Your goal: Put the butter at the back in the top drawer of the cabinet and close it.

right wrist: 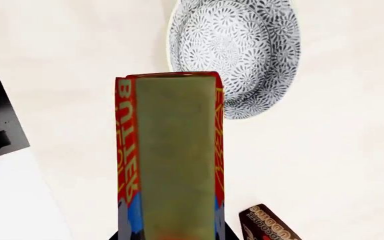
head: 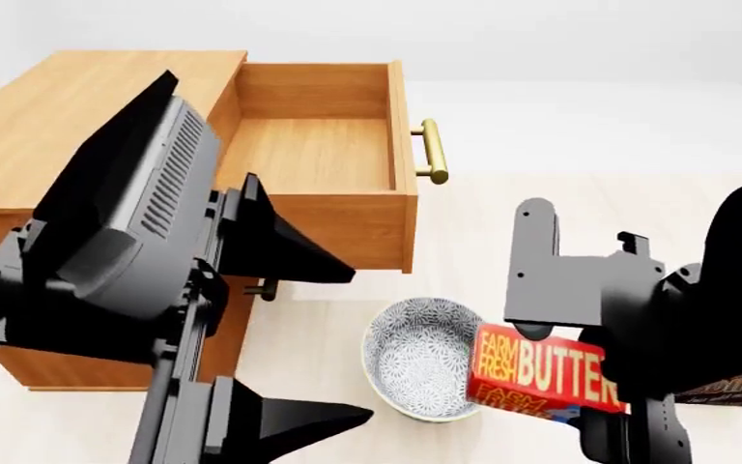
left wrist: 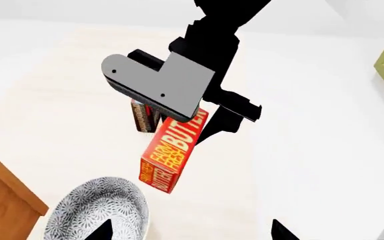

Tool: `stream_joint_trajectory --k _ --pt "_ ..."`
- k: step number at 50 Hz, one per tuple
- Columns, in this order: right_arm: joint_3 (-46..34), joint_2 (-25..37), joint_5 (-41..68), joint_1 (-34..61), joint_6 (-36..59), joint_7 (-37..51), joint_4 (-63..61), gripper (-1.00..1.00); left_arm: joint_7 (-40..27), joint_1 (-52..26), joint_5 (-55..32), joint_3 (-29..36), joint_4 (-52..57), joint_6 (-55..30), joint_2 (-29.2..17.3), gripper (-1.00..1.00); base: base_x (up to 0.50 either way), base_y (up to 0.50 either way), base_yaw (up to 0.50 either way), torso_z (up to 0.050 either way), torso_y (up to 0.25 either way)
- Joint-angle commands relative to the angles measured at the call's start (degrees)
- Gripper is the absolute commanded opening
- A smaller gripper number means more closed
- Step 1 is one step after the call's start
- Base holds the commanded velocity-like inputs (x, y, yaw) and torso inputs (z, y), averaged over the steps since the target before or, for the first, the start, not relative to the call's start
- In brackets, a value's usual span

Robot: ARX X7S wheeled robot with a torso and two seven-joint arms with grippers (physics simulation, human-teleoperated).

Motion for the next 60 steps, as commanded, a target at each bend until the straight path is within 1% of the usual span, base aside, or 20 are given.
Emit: stream_joint_trajectory --k 1,25,40,46,52,60 --pt "1.97 -2.16 2.34 2.18 -1.53 1.12 -0.09 -1.00 2.60 1.88 2.80 0.15 -0.93 1.35 1.19 1.00 0.00 0.00 0.00 0.000 0.000" --pt "4.86 -2.03 7.62 4.76 -3.30 2.87 -0.53 -1.00 6.23 8.52 8.27 1.45 0.27 5.84 1.61 1.00 0.00 0.00 0.00 0.000 0.001" --pt "5.66 -3.16 10.17 5.75 -3.92 4.28 -0.54 -1.00 8.01 10.49 9.72 1.58 -0.25 7.66 2.48 1.00 0.00 0.00 0.00 0.001 0.001" --pt "5.55 -3.68 10.41 5.58 -4.28 4.66 -0.59 -1.00 6.43 11.15 9.56 0.88 -1.20 9.40 3.36 1.00 0.00 0.00 0.00 0.000 0.000" --pt "5.60 -4.16 10.73 5.56 -4.53 4.84 -0.76 -1.00 6.37 11.21 8.59 0.84 -3.15 9.49 4.72 1.00 0.00 0.00 0.00 0.000 0.000" --pt "5.56 -4.33 11.16 5.86 -4.38 5.09 -0.76 -1.00 5.98 12.49 9.99 1.42 -3.99 10.22 5.82 1.00 0.00 0.00 0.00 0.000 0.001"
